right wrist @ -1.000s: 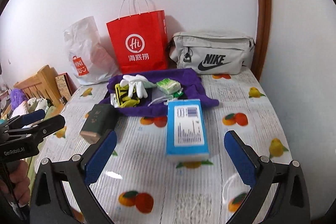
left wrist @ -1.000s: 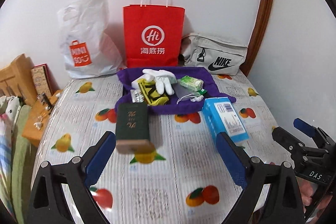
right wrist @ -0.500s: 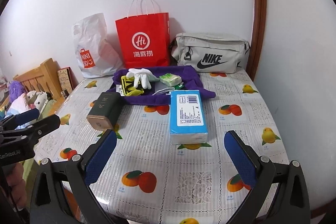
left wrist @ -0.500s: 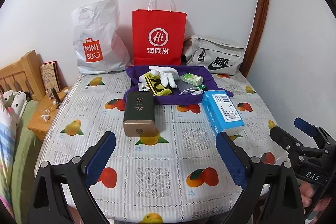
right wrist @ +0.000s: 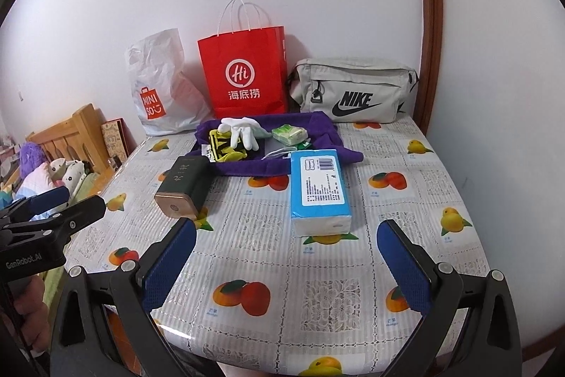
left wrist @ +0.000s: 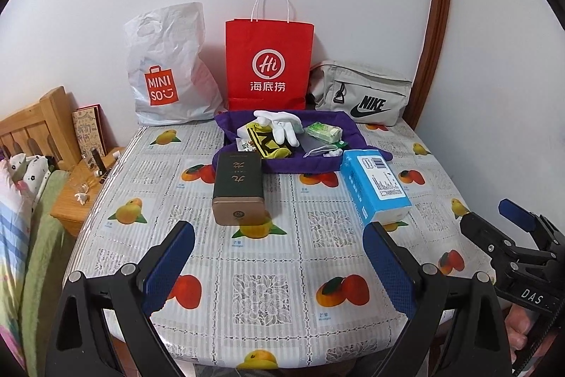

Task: Organize soft objects

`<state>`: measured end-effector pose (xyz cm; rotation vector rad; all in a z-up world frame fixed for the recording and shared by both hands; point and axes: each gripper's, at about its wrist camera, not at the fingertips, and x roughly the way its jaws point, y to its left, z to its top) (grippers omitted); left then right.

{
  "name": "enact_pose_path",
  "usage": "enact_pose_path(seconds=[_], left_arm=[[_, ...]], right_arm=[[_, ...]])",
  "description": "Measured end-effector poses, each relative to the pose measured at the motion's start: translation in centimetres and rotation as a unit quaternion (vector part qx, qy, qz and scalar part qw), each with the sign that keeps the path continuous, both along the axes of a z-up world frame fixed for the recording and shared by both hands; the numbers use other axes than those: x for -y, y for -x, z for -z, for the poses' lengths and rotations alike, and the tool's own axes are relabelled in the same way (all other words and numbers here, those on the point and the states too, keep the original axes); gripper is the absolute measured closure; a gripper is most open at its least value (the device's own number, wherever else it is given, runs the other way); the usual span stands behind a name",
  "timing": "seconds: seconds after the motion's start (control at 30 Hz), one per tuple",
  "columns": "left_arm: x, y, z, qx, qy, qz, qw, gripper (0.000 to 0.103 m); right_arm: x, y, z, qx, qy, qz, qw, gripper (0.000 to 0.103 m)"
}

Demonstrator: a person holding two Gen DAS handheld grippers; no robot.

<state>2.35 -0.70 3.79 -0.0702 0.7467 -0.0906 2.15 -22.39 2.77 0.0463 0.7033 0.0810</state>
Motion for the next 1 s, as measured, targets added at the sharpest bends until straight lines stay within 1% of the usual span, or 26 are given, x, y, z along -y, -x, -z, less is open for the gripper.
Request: enact_pose_path(seconds=[0.43,1.0], left_arm=[[0.11,0.40,-0.21,0.003,-0.005,-0.002,1.0000,0.006],[0.19,0.59,-0.56,0.006,-0.007,0.001,1.0000,0.007]], right_arm=[[0.07,0.43,-0.25,0.002,-0.007,-0.005,1.000,0.002],[0.02,0.49,-0.61,0.002,-0.002,-0.005,1.000,0.002]])
